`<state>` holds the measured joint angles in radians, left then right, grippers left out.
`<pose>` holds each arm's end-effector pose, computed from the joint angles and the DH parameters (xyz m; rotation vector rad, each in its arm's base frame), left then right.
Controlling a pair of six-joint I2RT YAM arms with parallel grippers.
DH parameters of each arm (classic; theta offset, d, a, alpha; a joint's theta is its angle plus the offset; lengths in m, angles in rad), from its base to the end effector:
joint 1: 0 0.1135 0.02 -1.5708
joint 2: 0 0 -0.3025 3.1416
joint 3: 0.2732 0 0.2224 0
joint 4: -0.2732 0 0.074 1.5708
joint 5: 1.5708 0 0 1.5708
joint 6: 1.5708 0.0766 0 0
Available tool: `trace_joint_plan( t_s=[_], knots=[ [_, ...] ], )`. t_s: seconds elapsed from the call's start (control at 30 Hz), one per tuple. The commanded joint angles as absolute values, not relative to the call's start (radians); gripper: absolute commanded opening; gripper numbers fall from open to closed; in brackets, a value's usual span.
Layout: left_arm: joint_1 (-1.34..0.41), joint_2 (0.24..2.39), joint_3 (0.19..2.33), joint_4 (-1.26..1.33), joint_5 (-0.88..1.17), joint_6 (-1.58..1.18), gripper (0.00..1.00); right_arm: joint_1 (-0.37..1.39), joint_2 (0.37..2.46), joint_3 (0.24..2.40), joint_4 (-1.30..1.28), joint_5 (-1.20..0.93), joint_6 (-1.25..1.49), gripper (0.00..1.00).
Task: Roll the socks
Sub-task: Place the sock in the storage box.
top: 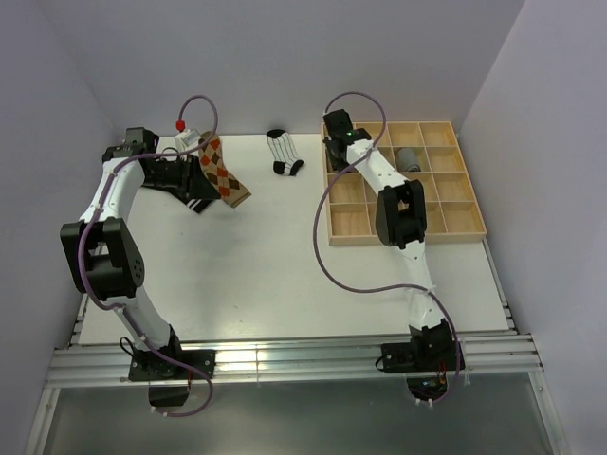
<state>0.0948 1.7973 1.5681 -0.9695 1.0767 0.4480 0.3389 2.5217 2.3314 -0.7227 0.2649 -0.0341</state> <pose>0.3550 -0.0340 0.3153 0.6452 2.1735 -1.1826 0.5521 0.1733 0.1906 -0.3444 2.4253 -0.1955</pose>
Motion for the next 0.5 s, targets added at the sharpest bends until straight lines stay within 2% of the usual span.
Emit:
trace_joint_plan(
  t_s=[0.0,0.33,0.47],
  knots=[
    [0.089,1.795,1.623,-0.997,1.117,0.459,0.36,0.304,2.54,2.378,-0.811,0.157,-0.006,0.07],
    [0.04,1.773,1.62,-0.962,1.089,0.393,0.36,0.253,2.592,2.437,-0.917,0.018,0.032,0.16],
    [0.015,1.76,1.608,-0.942,1.048,0.379,0.36,0.25,2.573,2.419,-0.917,0.006,0.028,0.33]
  ],
)
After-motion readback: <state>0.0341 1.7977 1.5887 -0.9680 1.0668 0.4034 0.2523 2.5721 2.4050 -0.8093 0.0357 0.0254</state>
